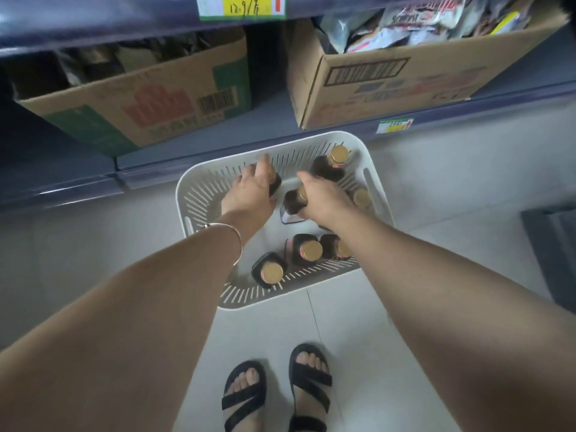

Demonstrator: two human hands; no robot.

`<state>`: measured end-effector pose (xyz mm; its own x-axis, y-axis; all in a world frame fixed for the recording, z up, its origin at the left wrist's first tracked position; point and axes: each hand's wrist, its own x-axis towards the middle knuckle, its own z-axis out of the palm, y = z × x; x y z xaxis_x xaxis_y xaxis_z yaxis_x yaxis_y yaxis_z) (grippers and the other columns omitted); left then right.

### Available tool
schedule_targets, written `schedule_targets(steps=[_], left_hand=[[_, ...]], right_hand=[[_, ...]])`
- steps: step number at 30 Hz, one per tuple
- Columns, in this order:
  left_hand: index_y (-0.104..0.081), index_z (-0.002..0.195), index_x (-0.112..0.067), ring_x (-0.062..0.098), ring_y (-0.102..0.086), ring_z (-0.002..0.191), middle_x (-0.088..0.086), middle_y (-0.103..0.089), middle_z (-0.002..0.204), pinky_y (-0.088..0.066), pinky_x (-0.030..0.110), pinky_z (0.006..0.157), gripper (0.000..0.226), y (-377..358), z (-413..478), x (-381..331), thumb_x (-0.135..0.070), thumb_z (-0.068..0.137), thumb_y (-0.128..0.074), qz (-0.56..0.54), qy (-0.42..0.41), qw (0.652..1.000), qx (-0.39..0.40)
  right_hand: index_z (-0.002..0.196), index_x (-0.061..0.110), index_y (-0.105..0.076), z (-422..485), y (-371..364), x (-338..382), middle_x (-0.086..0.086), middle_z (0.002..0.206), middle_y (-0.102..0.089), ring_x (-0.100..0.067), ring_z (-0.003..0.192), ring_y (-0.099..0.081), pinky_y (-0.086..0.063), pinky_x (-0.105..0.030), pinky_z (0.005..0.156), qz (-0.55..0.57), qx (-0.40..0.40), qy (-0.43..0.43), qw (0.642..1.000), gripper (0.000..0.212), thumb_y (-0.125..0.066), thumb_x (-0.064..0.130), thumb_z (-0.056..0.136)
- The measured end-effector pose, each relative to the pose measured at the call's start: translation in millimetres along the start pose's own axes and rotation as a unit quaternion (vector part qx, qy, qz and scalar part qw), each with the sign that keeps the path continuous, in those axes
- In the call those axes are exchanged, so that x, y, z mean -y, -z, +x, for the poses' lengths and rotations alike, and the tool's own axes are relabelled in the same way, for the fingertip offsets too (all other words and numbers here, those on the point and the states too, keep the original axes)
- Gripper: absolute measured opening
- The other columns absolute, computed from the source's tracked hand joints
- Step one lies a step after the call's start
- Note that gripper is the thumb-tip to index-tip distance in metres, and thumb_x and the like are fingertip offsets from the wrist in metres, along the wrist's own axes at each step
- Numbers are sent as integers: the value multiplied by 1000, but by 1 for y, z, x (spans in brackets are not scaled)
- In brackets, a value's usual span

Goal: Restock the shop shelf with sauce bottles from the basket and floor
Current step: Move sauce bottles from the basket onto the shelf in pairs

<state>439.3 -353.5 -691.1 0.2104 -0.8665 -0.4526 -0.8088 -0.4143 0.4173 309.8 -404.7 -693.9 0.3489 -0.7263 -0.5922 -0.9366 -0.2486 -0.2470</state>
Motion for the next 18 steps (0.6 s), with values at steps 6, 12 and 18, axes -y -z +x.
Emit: schedule_targets(steps=[6,12,18], left_hand=[[-29,131,-12,38,-58,100,20,-61,112,-45,38,79,57,-13,29,1,-12,83,-61,-149,83,984,-49],[-50,117,-12,28,-57,104,11,-63,110,-37,25,78,47,-22,45,-1,-17,76,-71,-243,115,962,-57],[-55,104,-16,24,-59,100,2,-61,95,-42,25,82,35,-36,41,-1,-9,74,-72,-395,147,903,-86]], right_hand=[[137,28,-29,23,-7,-10,-9,110,-63,-32,99,-61,-46,-34,68,43,-51,4,998,72,-70,18,78],[141,37,-27,28,-11,-19,-1,134,-52,-29,114,-52,-47,-40,86,139,-11,12,990,90,-80,32,68],[118,25,-52,33,-16,-21,5,99,-60,-20,95,-59,-44,-27,75,245,-35,-22,969,64,-83,30,63]])
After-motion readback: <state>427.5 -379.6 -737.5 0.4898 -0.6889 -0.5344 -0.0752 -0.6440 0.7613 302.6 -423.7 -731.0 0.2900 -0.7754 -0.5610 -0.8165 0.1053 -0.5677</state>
